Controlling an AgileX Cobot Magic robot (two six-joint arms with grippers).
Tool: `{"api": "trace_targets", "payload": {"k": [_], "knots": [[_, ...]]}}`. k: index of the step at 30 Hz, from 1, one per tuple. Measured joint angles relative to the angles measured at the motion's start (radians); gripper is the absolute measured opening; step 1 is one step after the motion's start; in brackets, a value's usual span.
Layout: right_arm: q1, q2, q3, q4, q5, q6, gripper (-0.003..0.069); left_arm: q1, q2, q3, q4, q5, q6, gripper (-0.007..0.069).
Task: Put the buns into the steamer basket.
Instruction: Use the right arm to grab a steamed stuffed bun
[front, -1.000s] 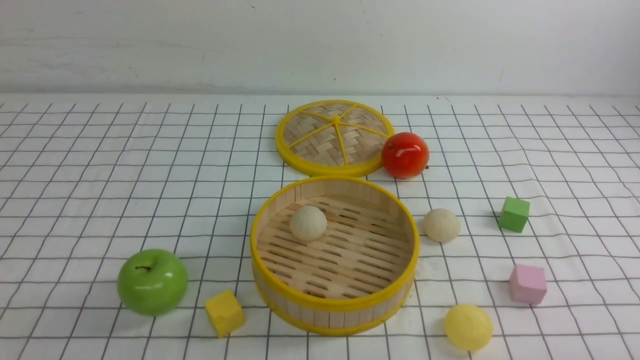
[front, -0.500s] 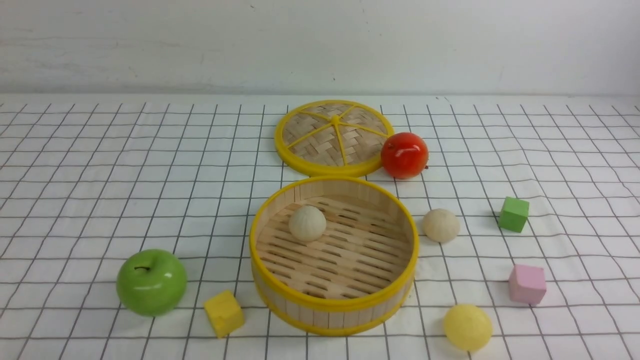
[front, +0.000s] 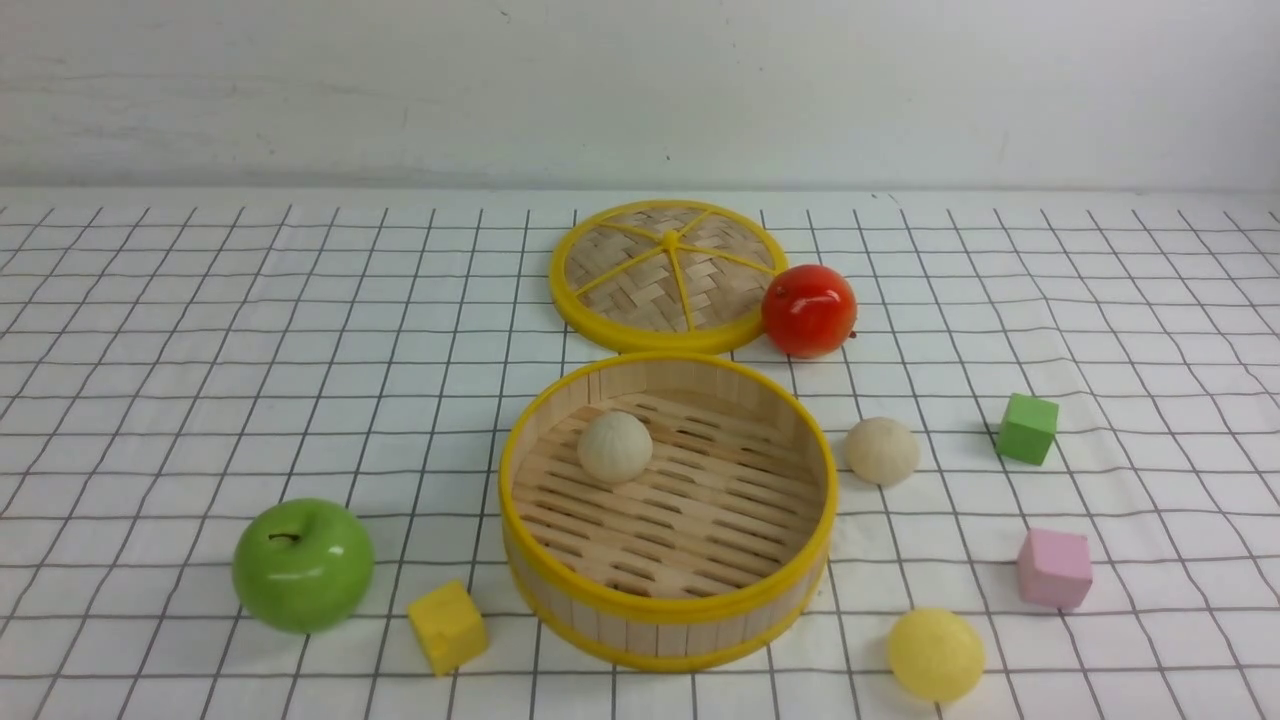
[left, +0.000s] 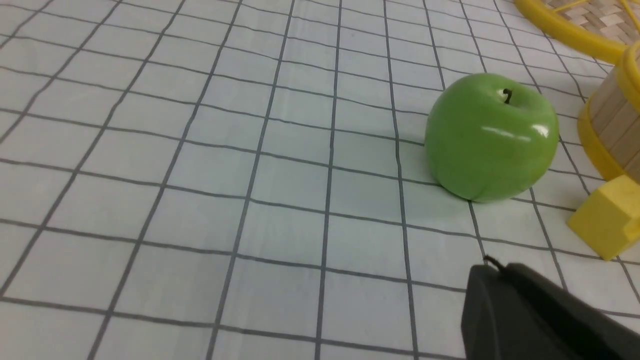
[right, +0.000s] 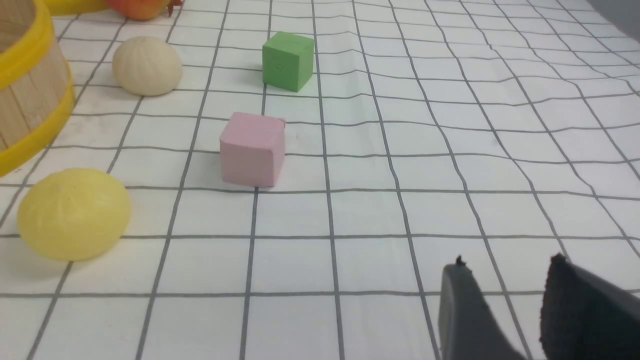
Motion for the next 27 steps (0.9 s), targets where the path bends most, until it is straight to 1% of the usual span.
{"api": "trace_targets", "payload": {"k": [27], "knots": [[0.000, 0.000, 0.000, -0.002, 0.000, 0.000, 0.0241, 0.000, 0.000, 0.000, 0.000, 0.000, 0.000, -0.0002]]}}
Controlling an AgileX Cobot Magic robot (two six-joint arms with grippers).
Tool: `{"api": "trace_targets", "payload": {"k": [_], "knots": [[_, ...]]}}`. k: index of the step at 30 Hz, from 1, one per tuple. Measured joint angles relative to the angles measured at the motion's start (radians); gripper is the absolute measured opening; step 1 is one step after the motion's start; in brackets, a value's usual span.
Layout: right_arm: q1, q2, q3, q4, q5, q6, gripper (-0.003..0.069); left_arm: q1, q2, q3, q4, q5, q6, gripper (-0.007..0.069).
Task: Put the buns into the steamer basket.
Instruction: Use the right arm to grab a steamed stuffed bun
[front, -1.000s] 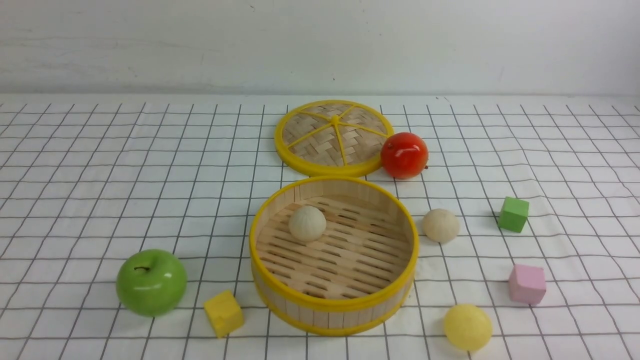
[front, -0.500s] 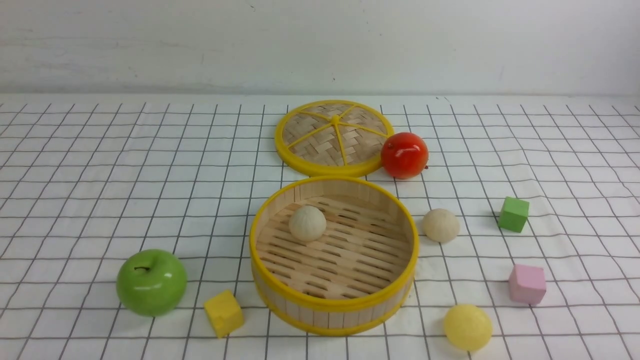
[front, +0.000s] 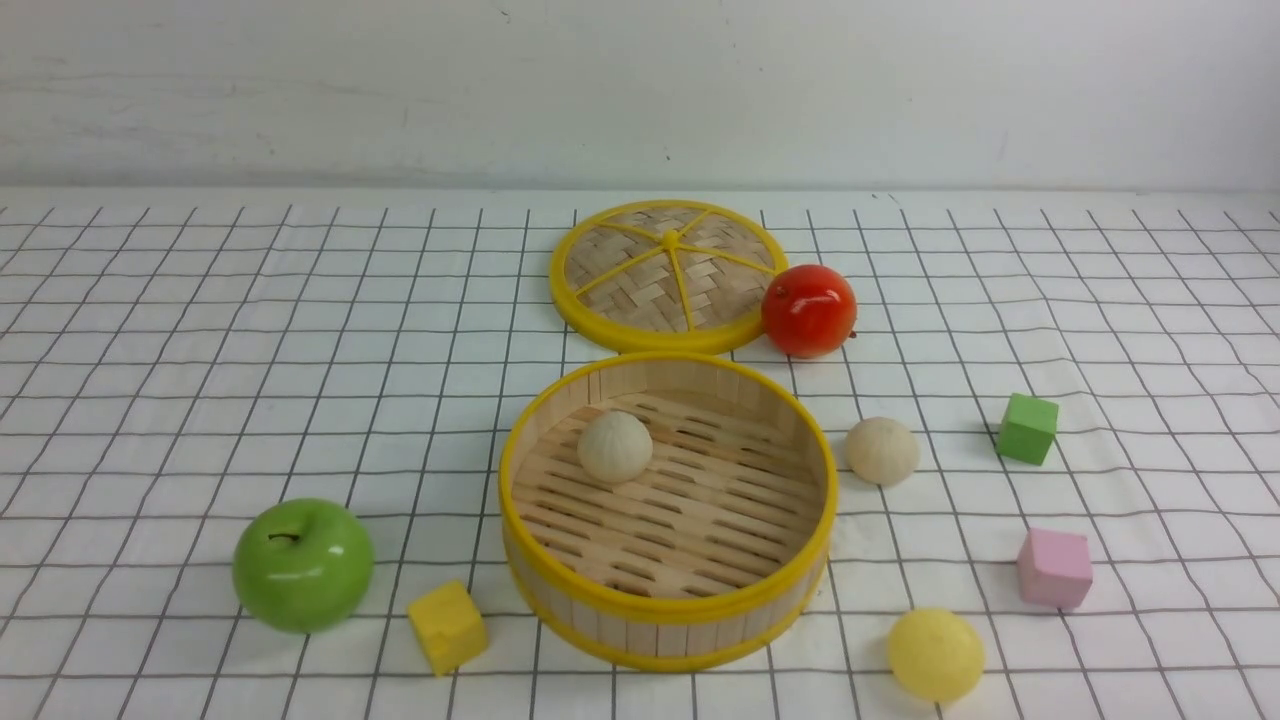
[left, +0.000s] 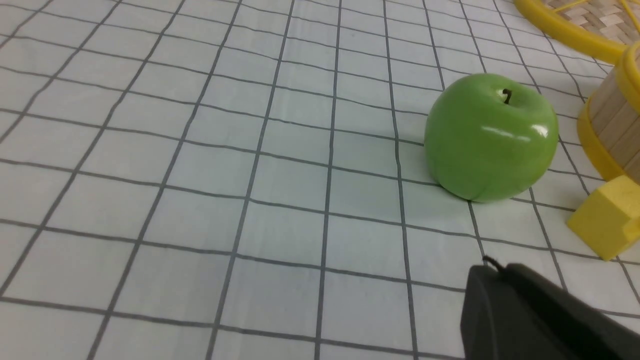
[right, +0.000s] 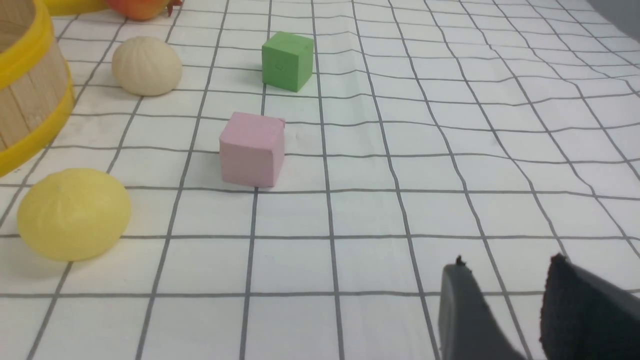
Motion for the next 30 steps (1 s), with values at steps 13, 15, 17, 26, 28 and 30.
{"api": "trace_targets", "payload": {"k": [13, 15, 17, 26, 28, 30], "knots": [[0.000, 0.000, 0.011, 0.030, -0.580, 0.263, 0.0241, 0.000, 0.000, 0.000, 0.000, 0.000, 0.000, 0.0010], [0.000, 0.000, 0.011, 0.031, -0.678, 0.274, 0.0241, 0.000, 0.000, 0.000, 0.000, 0.000, 0.000, 0.0011], [0.000, 0.000, 0.008, 0.034, -0.715, 0.283, 0.0241, 0.000, 0.000, 0.000, 0.000, 0.000, 0.000, 0.0013], [0.000, 0.154, -0.383, 0.125, -0.453, 0.363, 0.0241, 0.000, 0.000, 0.000, 0.000, 0.000, 0.000, 0.0021], [0.000, 0.218, -0.450, 0.126, -0.386, 0.363, 0.0241, 0.000, 0.000, 0.000, 0.000, 0.000, 0.000, 0.0023], [0.000, 0.386, -0.582, 0.122, -0.229, 0.363, 0.0241, 0.000, 0.000, 0.000, 0.000, 0.000, 0.000, 0.0029]]}}
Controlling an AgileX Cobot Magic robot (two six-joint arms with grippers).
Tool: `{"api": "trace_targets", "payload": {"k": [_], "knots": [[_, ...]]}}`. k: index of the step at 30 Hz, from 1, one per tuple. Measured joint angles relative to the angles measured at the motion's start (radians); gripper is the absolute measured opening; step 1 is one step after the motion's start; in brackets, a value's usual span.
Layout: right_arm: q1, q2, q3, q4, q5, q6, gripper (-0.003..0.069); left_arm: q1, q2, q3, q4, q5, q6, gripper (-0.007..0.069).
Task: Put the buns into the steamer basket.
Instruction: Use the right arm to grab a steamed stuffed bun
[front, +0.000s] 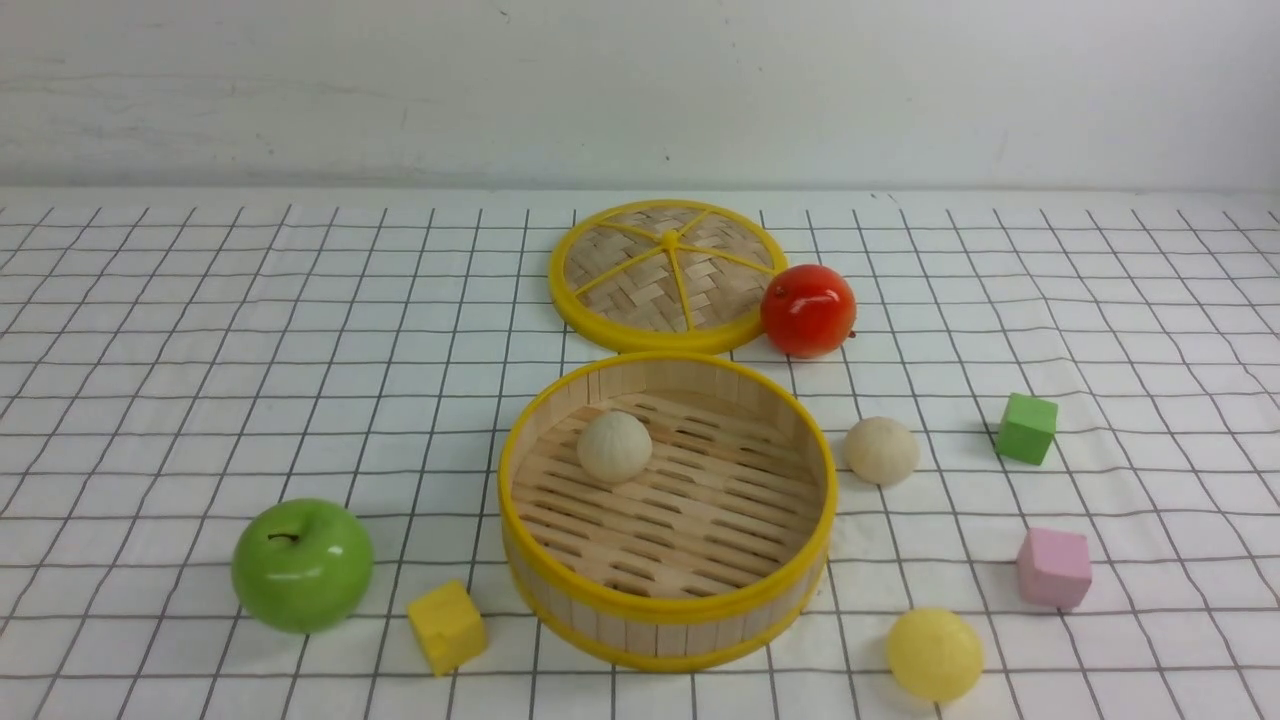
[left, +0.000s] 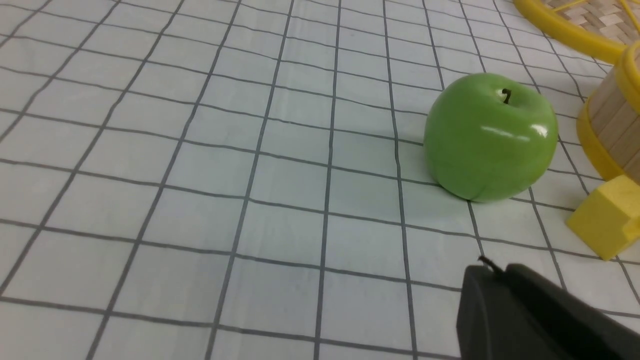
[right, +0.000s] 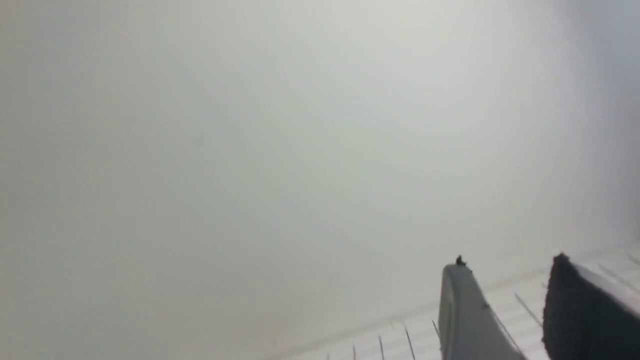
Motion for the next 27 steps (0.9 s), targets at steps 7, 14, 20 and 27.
{"api": "trace_targets", "payload": {"k": [7, 14, 20, 27], "knots": [[0.000, 0.393, -0.093, -0.044, 0.194, -0.072, 0.0241, 0.000, 0.000, 0.000, 0.000, 0.000, 0.000, 0.0036], [0.115, 0.701, -0.112, 0.027, 0.230, -0.143, 0.0241, 0.000, 0.000, 0.000, -0.001, 0.000, 0.000, 0.0039], [0.294, 0.913, -0.241, 0.035, 0.432, -0.242, 0.0241, 0.000, 0.000, 0.000, -0.002, 0.000, 0.000, 0.0039], [0.451, 1.091, -0.340, 0.043, 0.513, -0.238, 0.0241, 0.000, 0.000, 0.000, -0.002, 0.000, 0.000, 0.0041]]}}
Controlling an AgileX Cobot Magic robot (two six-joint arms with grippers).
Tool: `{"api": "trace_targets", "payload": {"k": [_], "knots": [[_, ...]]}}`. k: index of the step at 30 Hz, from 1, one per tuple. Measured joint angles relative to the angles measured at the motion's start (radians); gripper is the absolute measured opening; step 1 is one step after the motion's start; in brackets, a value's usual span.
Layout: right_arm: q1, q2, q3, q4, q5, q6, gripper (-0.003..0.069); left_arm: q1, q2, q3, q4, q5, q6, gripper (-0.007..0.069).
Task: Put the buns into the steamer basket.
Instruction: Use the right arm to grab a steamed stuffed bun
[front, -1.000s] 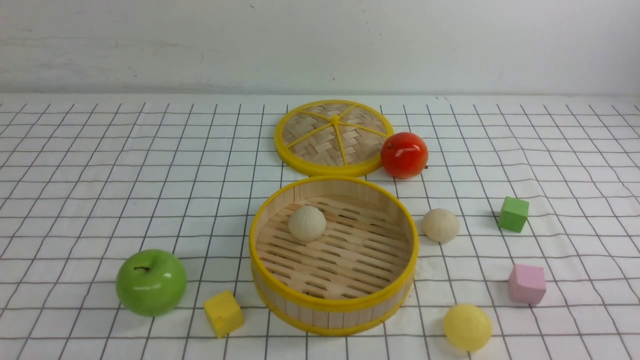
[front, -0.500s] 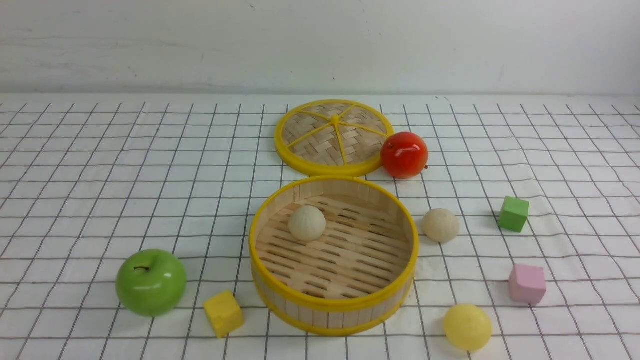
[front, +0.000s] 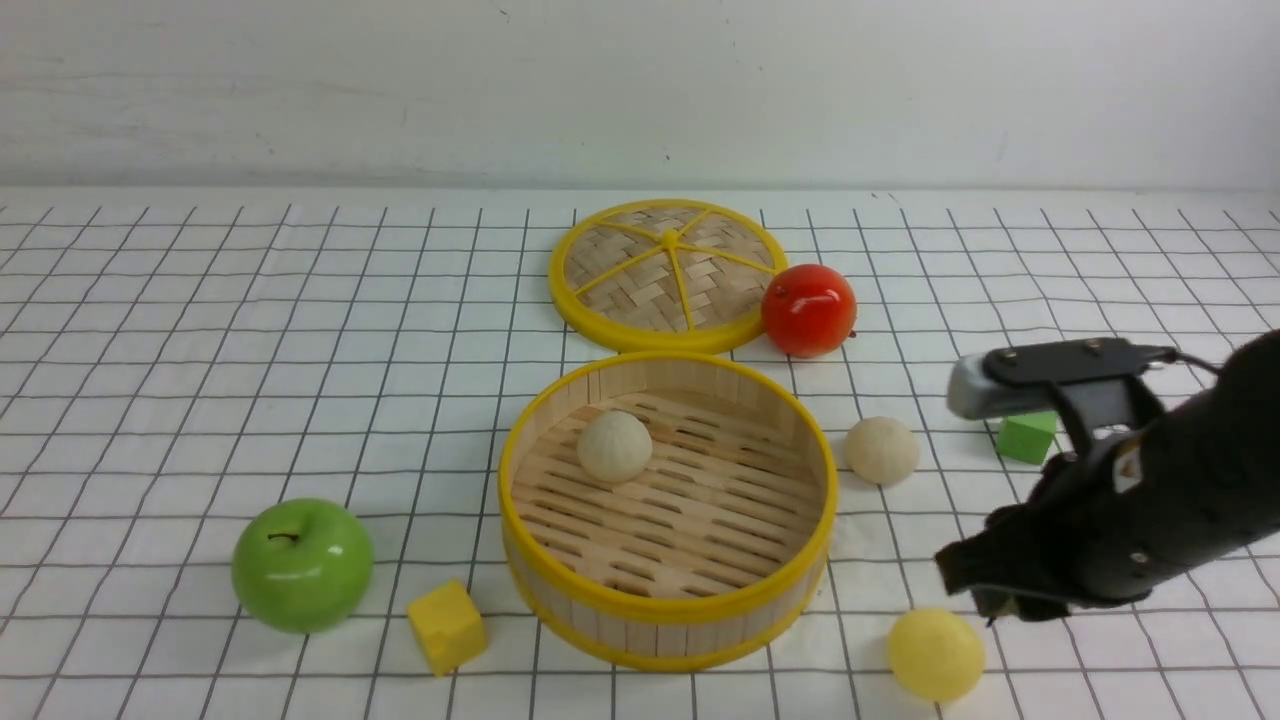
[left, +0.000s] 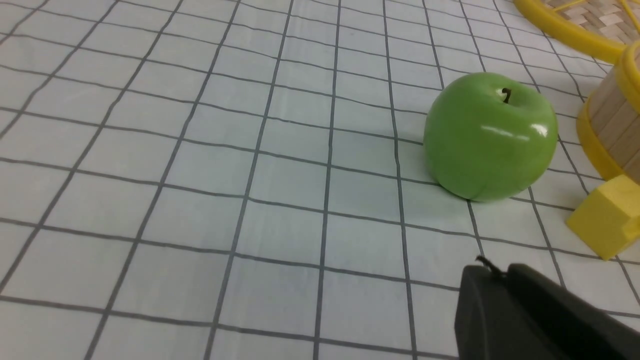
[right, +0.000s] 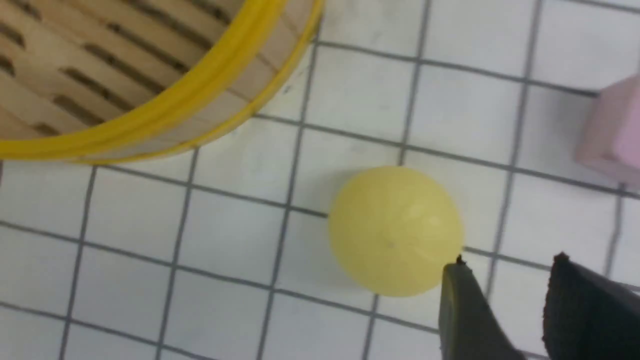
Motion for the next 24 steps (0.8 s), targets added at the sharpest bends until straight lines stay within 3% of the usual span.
{"api": "trace_targets", "payload": {"k": [14, 21, 24], "knots": [[0.037, 0.173, -0.027, 0.005, -0.058, 0.034, 0.0241, 0.000, 0.000, 0.000, 0.000, 0.000, 0.000, 0.0057], [0.037, 0.210, -0.034, 0.005, -0.089, -0.010, 0.0239, 0.000, 0.000, 0.000, 0.000, 0.000, -0.001, 0.0061], [0.037, 0.210, -0.034, 0.005, -0.076, -0.011, 0.0195, 0.000, 0.000, 0.000, 0.000, 0.000, -0.001, 0.0066]]}}
